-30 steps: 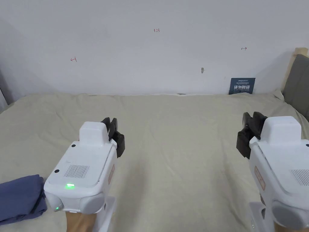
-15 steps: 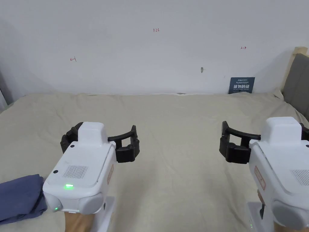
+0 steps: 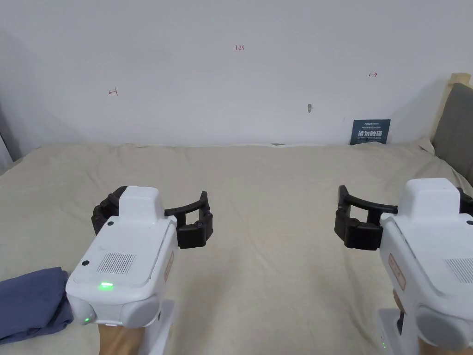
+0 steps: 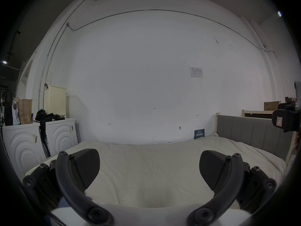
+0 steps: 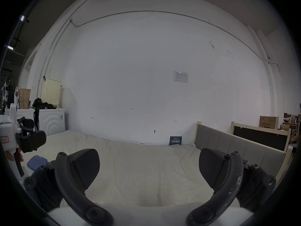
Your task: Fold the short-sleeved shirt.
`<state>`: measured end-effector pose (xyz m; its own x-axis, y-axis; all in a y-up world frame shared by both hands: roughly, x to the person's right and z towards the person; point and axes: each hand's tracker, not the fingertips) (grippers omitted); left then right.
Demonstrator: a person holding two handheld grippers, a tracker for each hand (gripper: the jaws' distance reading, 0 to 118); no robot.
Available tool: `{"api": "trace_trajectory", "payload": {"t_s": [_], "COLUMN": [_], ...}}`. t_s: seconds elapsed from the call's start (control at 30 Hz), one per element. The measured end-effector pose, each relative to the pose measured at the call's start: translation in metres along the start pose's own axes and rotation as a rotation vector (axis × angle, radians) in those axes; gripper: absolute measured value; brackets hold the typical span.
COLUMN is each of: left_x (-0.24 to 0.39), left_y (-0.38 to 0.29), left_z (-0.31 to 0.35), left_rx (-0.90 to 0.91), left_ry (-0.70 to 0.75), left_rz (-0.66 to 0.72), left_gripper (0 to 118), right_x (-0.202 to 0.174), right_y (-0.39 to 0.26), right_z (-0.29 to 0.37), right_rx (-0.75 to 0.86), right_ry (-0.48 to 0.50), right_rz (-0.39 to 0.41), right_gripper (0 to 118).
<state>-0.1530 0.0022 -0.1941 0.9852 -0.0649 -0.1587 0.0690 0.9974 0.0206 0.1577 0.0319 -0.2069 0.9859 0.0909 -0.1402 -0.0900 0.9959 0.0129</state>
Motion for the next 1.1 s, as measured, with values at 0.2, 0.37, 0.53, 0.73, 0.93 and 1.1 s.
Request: {"api": "trace_trajectory", "payload": {"t_s": [0.2, 0.37, 0.53, 0.73, 0.93, 1.1], "left_x": [-0.0012, -0.0015, -0.0021, -0.0032, -0.0045, -0.0060], "left_y": [0.0001, -0.0004, 0.0001, -0.0012, -0.0017, -0.0013], "left_z": [0.0004, 0.0005, 0.0009, -0.0002, -0.0004, 0.0004], "left_rx": [0.006, 0.011, 0.009, 0.008, 0.010, 0.015], "left_ry": [0.002, 0.004, 0.001, 0.003, 0.009, 0.015], "left_rz": [0.005, -0.004, 0.000, 0.000, 0.001, 0.002], "left_gripper": [118, 118, 118, 118, 118, 118], "right_x": [-0.0030, -0.0041, -0.0029, -0.0025, -0.0052, -0.0080], "right_y": [0.0021, 0.0027, 0.0018, 0.0013, 0.0040, 0.0070], "right_z": [0.0017, 0.0021, 0.0005, -0.0005, 0.0015, 0.0030], "right_rx": [0.002, 0.000, -0.003, -0.002, 0.001, 0.005], "right_ry": [0.004, 0.004, 0.006, 0.005, 0.009, 0.008], "right_rz": [0.003, 0.009, 0.009, 0.007, 0.006, 0.010], "right_gripper": [118, 118, 118, 118, 118, 118]}}
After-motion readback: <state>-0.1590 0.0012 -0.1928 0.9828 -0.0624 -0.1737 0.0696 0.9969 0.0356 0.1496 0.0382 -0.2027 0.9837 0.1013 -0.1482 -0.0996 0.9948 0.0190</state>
